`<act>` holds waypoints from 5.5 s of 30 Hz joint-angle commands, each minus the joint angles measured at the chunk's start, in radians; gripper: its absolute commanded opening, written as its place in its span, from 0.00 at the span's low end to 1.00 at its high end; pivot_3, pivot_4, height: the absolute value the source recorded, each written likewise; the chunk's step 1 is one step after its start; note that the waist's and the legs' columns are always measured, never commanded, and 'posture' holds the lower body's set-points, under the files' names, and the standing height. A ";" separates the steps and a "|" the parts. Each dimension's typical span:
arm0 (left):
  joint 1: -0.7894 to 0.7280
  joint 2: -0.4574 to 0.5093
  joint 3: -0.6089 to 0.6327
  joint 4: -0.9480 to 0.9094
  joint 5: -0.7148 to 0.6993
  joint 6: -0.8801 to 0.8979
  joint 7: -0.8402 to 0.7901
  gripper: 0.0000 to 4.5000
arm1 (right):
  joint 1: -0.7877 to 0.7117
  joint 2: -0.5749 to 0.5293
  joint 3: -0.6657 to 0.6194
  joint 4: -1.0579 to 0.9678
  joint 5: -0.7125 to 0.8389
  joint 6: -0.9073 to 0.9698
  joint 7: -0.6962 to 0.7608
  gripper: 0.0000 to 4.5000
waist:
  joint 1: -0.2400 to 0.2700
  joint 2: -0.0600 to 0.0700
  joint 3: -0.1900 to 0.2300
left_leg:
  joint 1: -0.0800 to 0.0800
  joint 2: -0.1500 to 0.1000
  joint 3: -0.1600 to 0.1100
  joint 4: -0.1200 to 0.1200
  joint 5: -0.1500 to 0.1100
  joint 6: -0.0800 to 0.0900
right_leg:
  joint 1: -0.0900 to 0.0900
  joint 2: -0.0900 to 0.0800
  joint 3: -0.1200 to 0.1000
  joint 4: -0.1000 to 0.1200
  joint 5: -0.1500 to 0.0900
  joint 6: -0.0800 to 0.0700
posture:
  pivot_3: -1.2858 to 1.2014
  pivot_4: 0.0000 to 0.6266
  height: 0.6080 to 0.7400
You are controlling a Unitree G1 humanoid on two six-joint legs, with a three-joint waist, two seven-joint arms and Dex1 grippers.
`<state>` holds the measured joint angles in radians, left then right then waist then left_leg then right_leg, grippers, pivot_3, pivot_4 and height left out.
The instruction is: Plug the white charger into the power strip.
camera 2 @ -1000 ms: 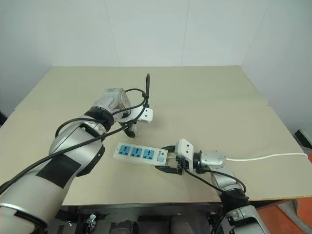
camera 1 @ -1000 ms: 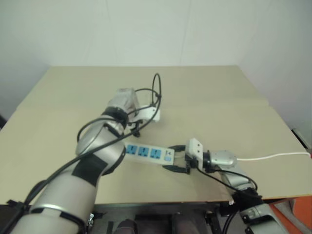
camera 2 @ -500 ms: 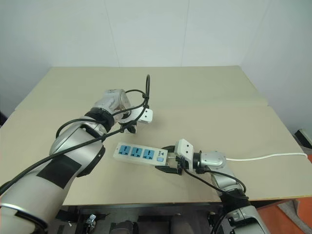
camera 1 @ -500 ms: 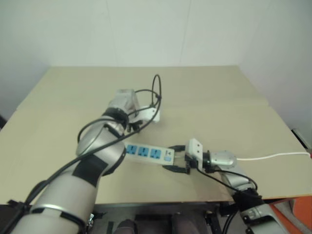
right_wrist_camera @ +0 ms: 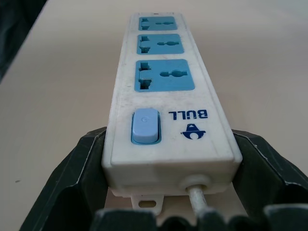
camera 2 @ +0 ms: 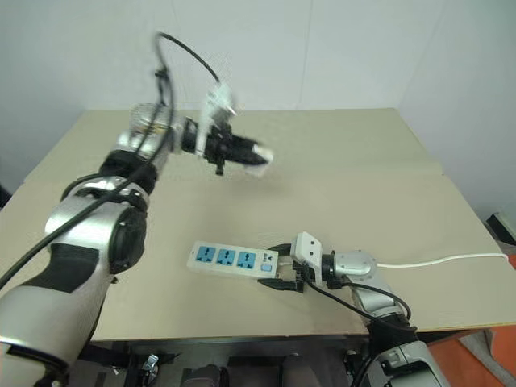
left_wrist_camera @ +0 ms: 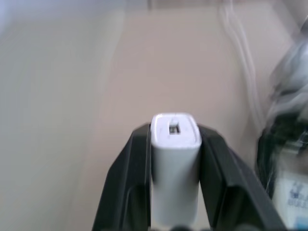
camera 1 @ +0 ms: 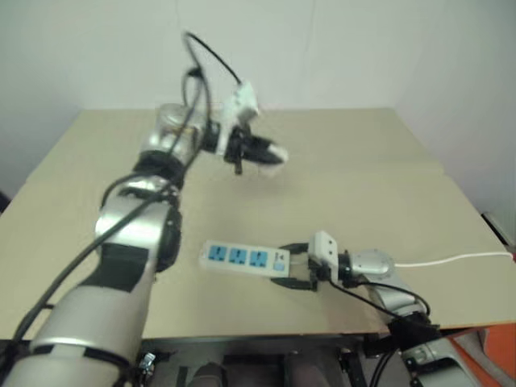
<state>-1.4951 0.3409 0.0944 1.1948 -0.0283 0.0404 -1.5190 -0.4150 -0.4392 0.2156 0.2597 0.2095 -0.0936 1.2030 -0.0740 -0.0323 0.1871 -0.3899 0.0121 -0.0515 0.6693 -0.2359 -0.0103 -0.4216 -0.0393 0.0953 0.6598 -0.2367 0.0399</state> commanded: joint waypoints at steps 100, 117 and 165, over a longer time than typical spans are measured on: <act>1.001 0.133 -0.243 -0.616 -0.343 -0.083 -0.042 0.22 | 0.013 0.043 0.070 0.013 -0.065 -0.079 -0.020 0.76 | -0.007 0.001 -0.020 | 0.021 0.002 -0.001 -0.006 0.000 0.000 | 0.020 0.001 -0.001 -0.007 -0.005 0.006 | 0.52 0.24 1.00; 0.984 0.128 -0.224 -0.613 -0.328 -0.120 -0.059 1.00 | 0.017 0.050 0.076 0.022 -0.080 -0.089 -0.026 0.76 | 0.000 0.009 -0.025 | 0.022 0.002 0.000 -0.007 0.000 0.000 | 0.023 0.001 0.000 -0.010 -0.005 0.007 | 0.52 0.24 1.00; 1.307 0.569 0.150 -0.990 -0.514 0.038 -0.056 1.00 | 0.471 -0.554 -0.591 -0.469 0.280 0.131 0.120 0.99 | 0.028 0.005 -0.015 | 0.002 0.003 0.003 -0.008 0.000 0.000 | 0.002 -0.001 -0.001 -0.012 -0.005 0.006 | 0.52 0.24 1.00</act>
<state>-0.1917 0.9094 0.2168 0.2328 -0.5326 0.0896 -1.5832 0.0513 -0.9772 -0.3329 -0.1748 0.4562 0.0240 1.3205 -0.0458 -0.0276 0.1723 -0.3875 0.0153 -0.0488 0.6612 -0.2360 -0.0101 -0.4193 -0.0398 0.0946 0.6478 -0.2421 0.0462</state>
